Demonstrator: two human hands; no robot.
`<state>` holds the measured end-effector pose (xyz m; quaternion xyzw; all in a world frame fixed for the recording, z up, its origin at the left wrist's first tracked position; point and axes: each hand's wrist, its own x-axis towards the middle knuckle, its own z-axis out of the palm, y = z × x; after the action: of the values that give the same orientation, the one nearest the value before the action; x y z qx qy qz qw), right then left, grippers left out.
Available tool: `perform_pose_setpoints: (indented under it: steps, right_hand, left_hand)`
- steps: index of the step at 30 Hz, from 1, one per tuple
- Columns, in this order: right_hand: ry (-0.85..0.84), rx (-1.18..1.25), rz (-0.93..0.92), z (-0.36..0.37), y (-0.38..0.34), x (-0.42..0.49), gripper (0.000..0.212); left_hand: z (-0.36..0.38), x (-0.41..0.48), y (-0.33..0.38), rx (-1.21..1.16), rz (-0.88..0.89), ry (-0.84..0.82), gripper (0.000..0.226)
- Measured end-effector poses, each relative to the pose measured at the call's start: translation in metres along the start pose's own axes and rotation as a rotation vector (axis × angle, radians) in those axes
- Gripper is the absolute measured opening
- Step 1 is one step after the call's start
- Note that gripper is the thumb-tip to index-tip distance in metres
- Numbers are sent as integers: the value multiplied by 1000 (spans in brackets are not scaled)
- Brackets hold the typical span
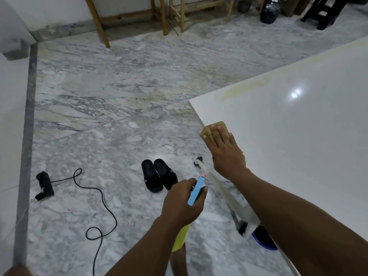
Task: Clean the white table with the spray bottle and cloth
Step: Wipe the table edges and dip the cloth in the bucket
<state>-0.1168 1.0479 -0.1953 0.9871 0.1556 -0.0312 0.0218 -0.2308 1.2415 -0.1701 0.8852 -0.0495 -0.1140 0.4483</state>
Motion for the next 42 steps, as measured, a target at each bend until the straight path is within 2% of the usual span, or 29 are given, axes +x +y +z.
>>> perform_pose_setpoints:
  steps: [3,9,14,19,21,23,25,26,28,29,30,31,35,39,42]
  right_hand:
    - [50,8,7,10,5,-62,64]
    - [161,25,1,30,16,-212,73]
    - [108,27,9,42,25,-353,81]
    - [138,37,46,43,25,-460,63]
    - [135,202,28,41,27,-494,68]
    - [154,543,81,24,27,-518,67]
    - [148,990,336,-19,32,-528,57]
    - [166,1221,576,-39,35,-526,51]
    - [96,1825,1040,-74,53,-518,40]
    - [52,2169,1132,-86,64,-515,41]
    - [38,2431,1131,-96,75,-511,46]
    - [53,2564,1107,-103,83,-507,50]
    - [28,2541,1036,-134,109,-474,64]
    - [-120,2416,921,-153,143,-431,65]
    - [-200,2303,902,-159,159,-405,62]
  left_hand:
    - [28,-31,16,20,18,-6,39]
    - [91,-124,56,55,59,-18,38]
    - [144,-210,85,65,-1,-49,39]
    - [175,-264,119,23,-37,-71,36]
    - [178,-276,137,13,-35,-65,36]
    - [177,-281,153,9,-21,-53,36]
    - [171,-280,169,36,-1,-51,36]
    - [167,-278,176,48,10,-57,37]
    - [156,-272,192,59,31,-73,39]
    - [151,-268,200,65,37,-93,40]
    - [146,-263,208,76,37,-129,40]
    - [141,-257,214,96,23,-182,40]
    - [131,-222,239,181,-25,-379,40]
    - [132,-186,262,252,-25,-426,42]
    - [133,-171,280,270,-45,-463,38]
